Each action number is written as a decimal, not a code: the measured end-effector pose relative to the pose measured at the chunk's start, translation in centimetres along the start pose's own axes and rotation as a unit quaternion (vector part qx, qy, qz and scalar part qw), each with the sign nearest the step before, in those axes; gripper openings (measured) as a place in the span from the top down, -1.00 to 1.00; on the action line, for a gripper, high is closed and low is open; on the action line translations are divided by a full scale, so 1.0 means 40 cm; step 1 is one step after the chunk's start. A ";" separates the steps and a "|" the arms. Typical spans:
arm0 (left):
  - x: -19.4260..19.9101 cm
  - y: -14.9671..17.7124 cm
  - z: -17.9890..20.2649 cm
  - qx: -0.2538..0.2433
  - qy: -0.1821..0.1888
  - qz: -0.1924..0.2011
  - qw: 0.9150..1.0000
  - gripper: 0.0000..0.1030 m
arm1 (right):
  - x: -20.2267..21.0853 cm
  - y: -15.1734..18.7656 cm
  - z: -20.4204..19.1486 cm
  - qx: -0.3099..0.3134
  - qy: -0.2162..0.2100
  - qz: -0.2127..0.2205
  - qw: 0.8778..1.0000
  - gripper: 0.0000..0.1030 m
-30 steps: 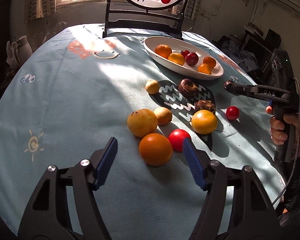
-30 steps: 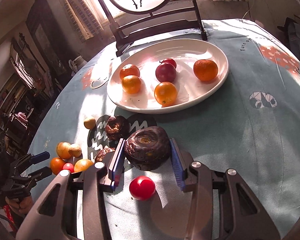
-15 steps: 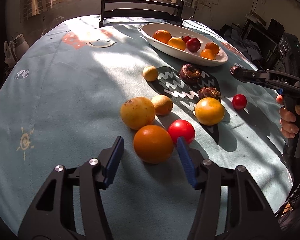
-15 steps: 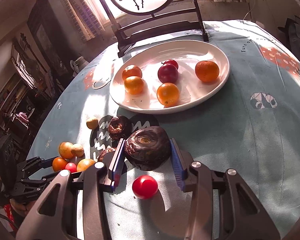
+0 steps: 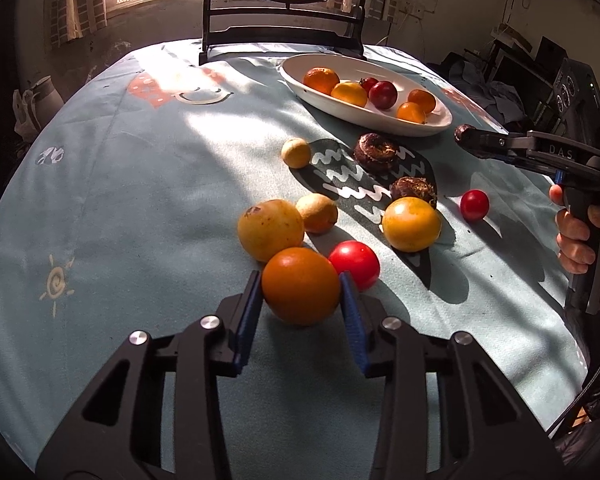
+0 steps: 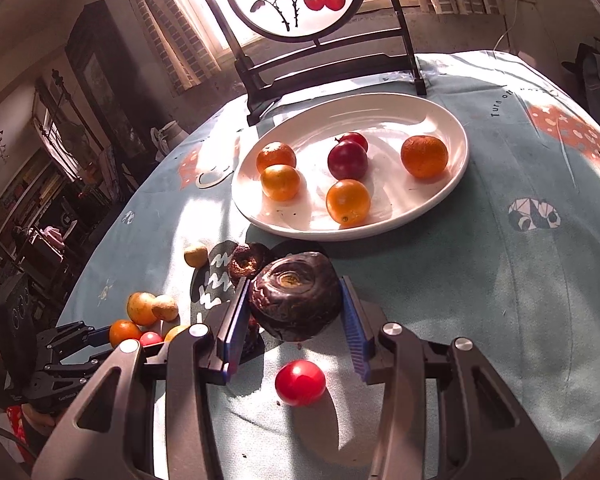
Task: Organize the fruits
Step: 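Lower the dark fruit and the orange into the white plate and release, then move the right tool to a red tomato while the left tool approaches another red tomato, then grasp a red tomato with the right tool while the left tool grasps another red tomato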
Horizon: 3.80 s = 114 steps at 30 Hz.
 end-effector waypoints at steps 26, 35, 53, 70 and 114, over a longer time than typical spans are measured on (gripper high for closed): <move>-0.268 -0.486 0.269 -0.052 -0.016 -0.005 0.999 0.23 | -0.044 -0.174 0.169 -0.018 0.065 0.102 0.993 0.15; -0.241 -0.516 0.246 -0.044 -0.076 0.035 0.995 -0.63 | -0.044 -0.182 0.168 -0.017 0.054 0.097 0.994 0.01; 0.015 -0.232 -0.057 0.052 -0.084 0.090 0.991 -0.93 | 0.005 0.022 -0.049 0.101 0.049 -0.021 0.993 0.01; 0.010 -0.173 -0.111 0.117 -0.057 0.066 0.989 -0.94 | -0.039 0.128 -0.044 0.137 0.090 -0.089 0.983 0.02; -0.012 -0.031 0.138 -0.151 0.040 0.011 0.988 -0.15 | -0.018 0.107 0.018 0.052 0.076 -0.069 0.993 0.43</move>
Point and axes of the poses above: each gripper's, at about its wrist camera, not at the fingertips, and x roughly against the way its jaws point, z to its right, y to its underside, the point moved 7 cm from there along -x, roughly the way its jaws point, and after that the axes turned 7 degrees about -y, right-handed, at the moved point
